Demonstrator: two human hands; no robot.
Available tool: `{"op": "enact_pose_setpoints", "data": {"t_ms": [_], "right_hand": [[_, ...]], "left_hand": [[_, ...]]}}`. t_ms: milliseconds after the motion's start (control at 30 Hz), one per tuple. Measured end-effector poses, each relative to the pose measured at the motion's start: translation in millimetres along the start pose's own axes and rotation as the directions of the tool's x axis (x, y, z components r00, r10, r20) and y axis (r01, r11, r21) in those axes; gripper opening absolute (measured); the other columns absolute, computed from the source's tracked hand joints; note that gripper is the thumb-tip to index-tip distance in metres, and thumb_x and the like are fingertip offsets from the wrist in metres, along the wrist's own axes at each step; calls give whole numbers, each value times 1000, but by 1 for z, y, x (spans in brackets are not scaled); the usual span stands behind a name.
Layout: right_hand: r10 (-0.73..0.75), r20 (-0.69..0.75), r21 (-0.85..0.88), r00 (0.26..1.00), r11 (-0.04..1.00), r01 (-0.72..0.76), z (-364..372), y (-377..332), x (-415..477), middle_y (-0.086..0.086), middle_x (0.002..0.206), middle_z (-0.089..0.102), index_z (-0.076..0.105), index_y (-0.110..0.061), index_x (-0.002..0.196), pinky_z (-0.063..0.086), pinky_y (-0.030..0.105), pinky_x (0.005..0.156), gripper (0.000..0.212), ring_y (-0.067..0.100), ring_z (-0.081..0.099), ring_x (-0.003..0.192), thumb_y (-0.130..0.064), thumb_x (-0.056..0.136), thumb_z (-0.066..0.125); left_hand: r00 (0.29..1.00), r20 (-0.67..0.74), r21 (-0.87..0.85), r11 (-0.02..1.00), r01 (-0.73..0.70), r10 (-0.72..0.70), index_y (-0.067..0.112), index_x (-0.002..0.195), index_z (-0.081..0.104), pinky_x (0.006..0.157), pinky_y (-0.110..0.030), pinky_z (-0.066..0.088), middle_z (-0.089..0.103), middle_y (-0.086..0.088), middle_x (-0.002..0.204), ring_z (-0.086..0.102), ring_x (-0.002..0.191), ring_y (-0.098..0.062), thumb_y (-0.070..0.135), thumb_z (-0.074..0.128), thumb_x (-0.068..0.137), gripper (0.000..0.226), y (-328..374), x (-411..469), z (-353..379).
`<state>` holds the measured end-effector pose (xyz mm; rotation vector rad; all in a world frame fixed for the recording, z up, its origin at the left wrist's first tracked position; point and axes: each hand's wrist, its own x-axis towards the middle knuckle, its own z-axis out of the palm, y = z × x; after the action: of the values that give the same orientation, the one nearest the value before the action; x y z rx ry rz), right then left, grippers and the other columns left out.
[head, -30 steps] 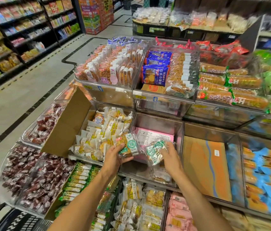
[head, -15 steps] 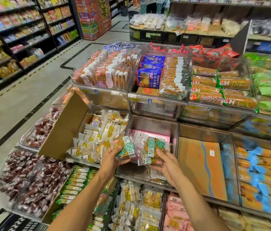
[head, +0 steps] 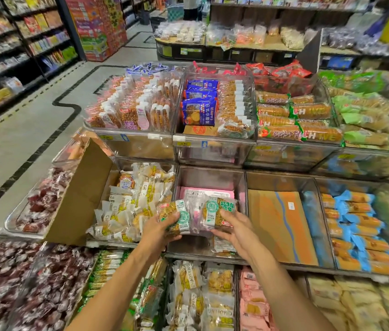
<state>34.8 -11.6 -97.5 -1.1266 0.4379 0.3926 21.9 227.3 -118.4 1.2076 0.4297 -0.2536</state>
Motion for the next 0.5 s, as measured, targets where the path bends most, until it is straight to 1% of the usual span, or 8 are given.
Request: {"op": "enact_pose_setpoints", "data": {"t_ms": [67,133,200,233,333,400,433,500], "right_hand": [[-25,-37,7,999,1000,25,0,1,-8,16,135,65,61,-6,121,63,46,90,34,32,66,123,-17,93,77],[-34,-91,22,995,999,36,-3,5,-19,16,134,68,61,-3,129,62,45,90,44,32,69,120,-18,91,79],[-56,-142,14,988,998,58,-8,9,-34,15,128,72,61,-3,129,63,43,89,42,29,72,114,-17,93,76],[-70,-173,13,982,997,73,-11,11,-43,15,124,74,63,-3,127,63,43,89,38,29,74,112,-17,94,75],[-91,-302,50,949,993,111,-24,17,-74,17,118,75,66,-6,117,64,41,80,29,33,74,110,-16,92,76],[-94,-390,103,916,984,145,-35,22,-99,11,107,72,63,-16,105,61,36,68,16,35,71,112,-14,95,74],[-98,-427,125,899,978,165,-42,24,-111,3,107,68,59,-20,101,59,34,65,17,34,70,112,-14,96,74],[-113,-488,167,865,961,220,-60,29,-134,0,113,65,58,-22,101,57,36,69,19,32,70,110,-13,96,74]], "left_hand": [[999,31,19,1000,9,-10,5,120,67,67,-36,62,77,-17,111,75,84,-24,27,79,85,43,2,2,-1],[995,98,50,999,15,-20,6,126,64,71,-38,61,78,-13,110,76,89,-25,27,79,87,47,1,6,-2],[986,163,84,996,22,-35,7,135,59,74,-39,60,77,-11,116,74,103,-31,28,79,86,57,-1,10,2],[979,201,88,996,29,-46,7,135,60,76,-41,60,77,-11,118,73,107,-33,29,79,85,58,-3,10,6],[945,313,142,988,53,-95,14,131,63,88,-51,57,76,-9,120,71,103,-30,37,77,83,55,-12,6,26],[918,372,204,977,66,-140,15,135,61,80,-45,60,77,-5,118,73,96,-25,32,76,91,50,-19,0,45],[906,394,218,973,70,-153,15,133,63,75,-40,60,78,-4,115,73,93,-24,28,71,97,39,-23,-3,55],[877,435,256,962,97,-204,11,119,69,68,-35,60,80,-5,103,72,87,-27,22,61,103,21,-27,-15,76]]}}
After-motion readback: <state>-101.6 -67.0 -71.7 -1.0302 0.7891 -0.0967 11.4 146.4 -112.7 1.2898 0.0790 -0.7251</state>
